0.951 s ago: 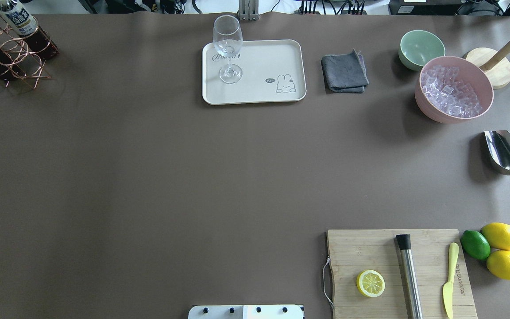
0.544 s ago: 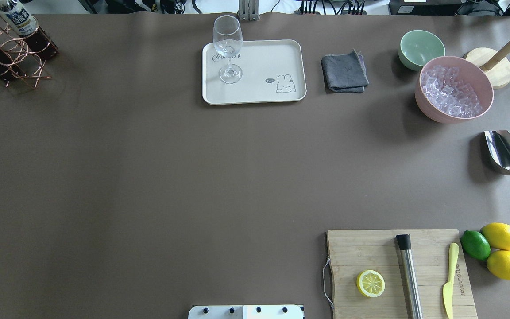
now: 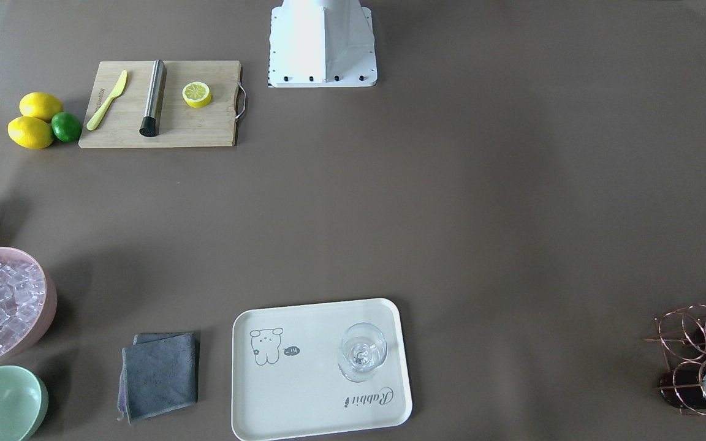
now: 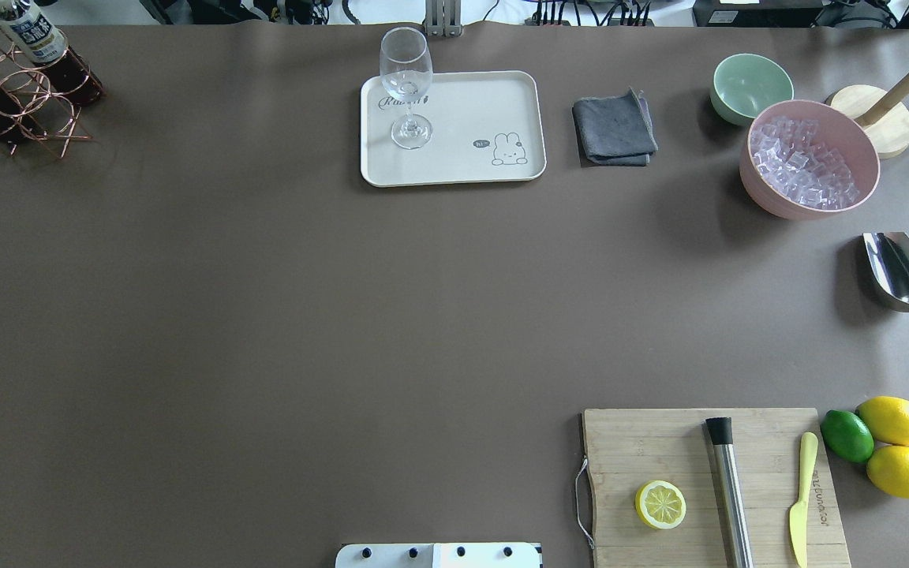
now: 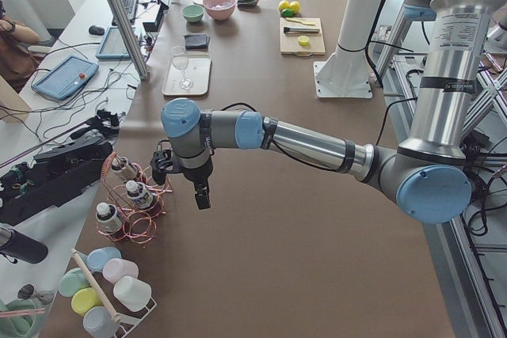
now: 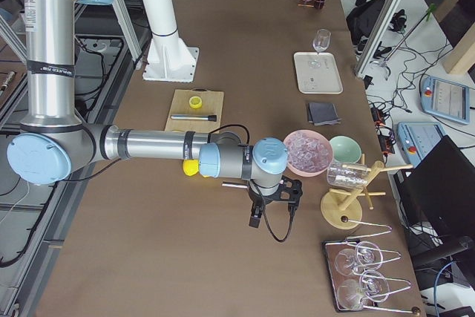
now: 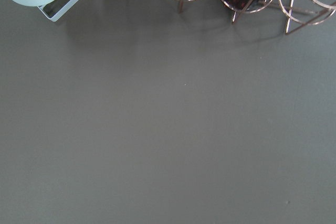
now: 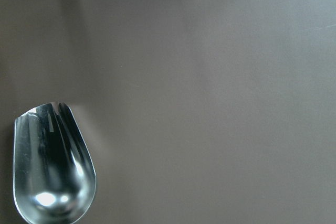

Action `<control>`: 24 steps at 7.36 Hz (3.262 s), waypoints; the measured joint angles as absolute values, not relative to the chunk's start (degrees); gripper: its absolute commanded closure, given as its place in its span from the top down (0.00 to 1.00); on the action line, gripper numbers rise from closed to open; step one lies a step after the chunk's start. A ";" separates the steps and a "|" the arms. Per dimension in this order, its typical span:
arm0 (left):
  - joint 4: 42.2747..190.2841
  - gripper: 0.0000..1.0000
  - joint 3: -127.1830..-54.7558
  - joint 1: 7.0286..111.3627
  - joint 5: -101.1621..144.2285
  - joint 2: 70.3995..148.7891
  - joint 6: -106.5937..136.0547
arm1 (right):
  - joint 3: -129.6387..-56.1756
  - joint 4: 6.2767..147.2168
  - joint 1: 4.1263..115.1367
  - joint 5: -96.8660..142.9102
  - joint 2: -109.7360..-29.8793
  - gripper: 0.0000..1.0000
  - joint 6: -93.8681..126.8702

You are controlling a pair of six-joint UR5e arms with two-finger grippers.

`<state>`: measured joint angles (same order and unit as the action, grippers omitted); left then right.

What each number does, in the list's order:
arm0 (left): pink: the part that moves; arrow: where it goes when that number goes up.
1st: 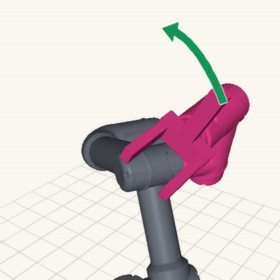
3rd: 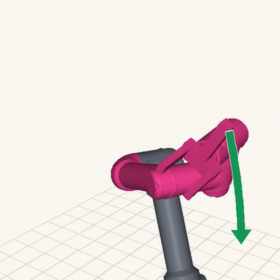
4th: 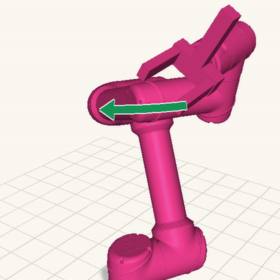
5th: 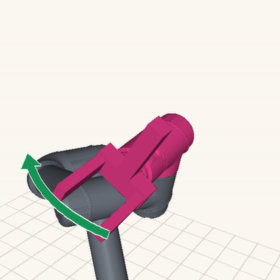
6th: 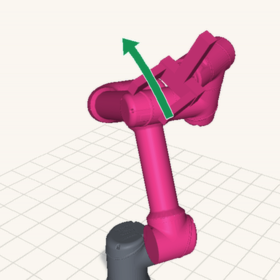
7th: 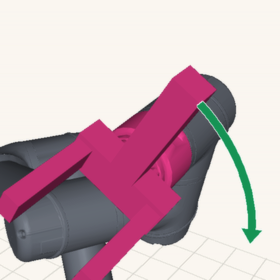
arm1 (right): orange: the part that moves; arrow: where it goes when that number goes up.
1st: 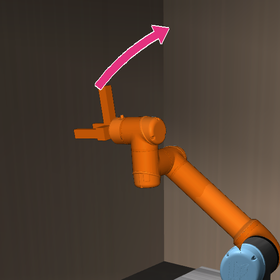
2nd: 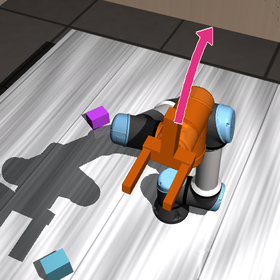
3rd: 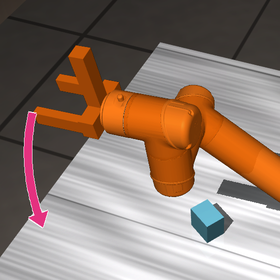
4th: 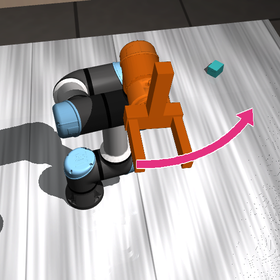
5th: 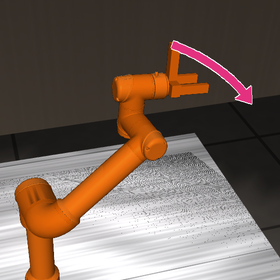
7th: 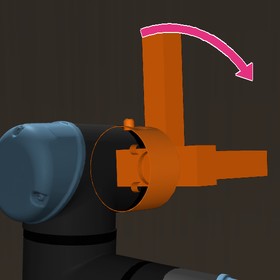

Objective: Take tea from basket to plate

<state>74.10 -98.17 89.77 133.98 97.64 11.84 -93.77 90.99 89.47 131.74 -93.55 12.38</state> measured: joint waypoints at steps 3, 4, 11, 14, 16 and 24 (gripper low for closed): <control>77.01 0.98 -96.09 89.66 134.02 98.77 14.14 | -94.25 90.99 88.38 131.75 -91.96 1.00 12.23; 77.67 0.98 -94.80 89.65 134.04 99.32 15.18 | -94.35 90.48 86.81 131.66 -91.20 1.00 11.99; 85.35 0.98 -85.56 91.79 134.34 110.83 61.36 | -90.08 61.30 79.40 141.04 -90.37 1.00 12.26; 92.54 0.98 -76.93 94.13 134.30 117.04 78.31 | -88.95 58.46 78.45 141.66 -90.35 1.00 12.23; 100.20 0.98 -69.13 94.96 133.95 120.84 85.92 | -88.85 58.29 78.22 142.15 -90.28 1.00 12.22; 112.85 0.97 -59.98 90.44 130.01 125.40 104.97 | -87.68 57.20 77.12 144.04 -87.82 1.00 11.70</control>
<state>112.85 -59.98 90.44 130.01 125.40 104.97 -87.68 57.20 77.12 144.04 -87.82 11.70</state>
